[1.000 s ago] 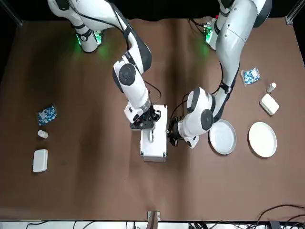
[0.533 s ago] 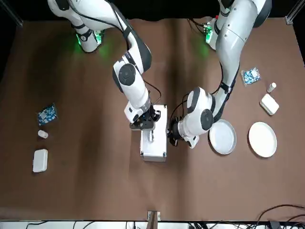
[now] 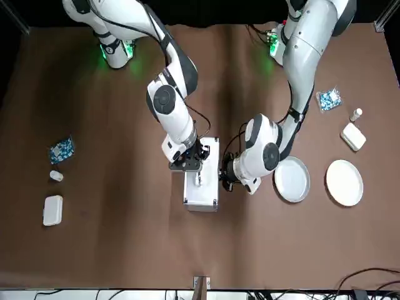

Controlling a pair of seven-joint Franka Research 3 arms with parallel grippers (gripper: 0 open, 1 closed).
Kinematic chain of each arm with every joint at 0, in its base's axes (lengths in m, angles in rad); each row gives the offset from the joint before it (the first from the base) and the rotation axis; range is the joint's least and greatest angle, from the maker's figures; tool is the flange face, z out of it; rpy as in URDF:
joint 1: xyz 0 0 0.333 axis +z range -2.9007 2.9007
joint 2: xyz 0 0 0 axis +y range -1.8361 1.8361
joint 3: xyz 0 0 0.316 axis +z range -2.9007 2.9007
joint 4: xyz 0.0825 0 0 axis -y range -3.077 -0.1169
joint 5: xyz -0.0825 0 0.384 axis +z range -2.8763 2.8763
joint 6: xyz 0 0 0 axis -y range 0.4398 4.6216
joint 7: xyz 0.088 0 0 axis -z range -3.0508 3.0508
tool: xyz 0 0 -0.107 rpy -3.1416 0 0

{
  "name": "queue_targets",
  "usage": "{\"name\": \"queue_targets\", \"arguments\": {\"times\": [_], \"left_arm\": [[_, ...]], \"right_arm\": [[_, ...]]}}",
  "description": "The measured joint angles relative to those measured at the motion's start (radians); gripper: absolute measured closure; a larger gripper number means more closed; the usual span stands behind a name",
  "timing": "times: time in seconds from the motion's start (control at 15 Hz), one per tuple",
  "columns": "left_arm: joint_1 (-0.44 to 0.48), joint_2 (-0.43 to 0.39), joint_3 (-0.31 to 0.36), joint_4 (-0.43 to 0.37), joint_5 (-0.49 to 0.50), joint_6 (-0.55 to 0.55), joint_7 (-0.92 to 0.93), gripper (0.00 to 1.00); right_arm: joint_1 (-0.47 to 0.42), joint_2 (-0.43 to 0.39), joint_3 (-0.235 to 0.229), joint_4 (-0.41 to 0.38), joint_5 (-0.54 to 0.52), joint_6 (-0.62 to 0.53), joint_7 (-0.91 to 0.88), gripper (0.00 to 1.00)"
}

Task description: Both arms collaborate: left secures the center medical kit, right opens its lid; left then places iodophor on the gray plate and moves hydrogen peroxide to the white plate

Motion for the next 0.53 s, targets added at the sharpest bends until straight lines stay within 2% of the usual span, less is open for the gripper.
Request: {"name": "queue_targets", "arguments": {"times": [0.53], "left_arm": [[-0.001,0.0,0.0,0.001,0.0,0.0,0.0,0.7]], "right_arm": [[-0.022,-0.019,0.0,0.014,0.014,-0.061,-0.007,0.87]]}}
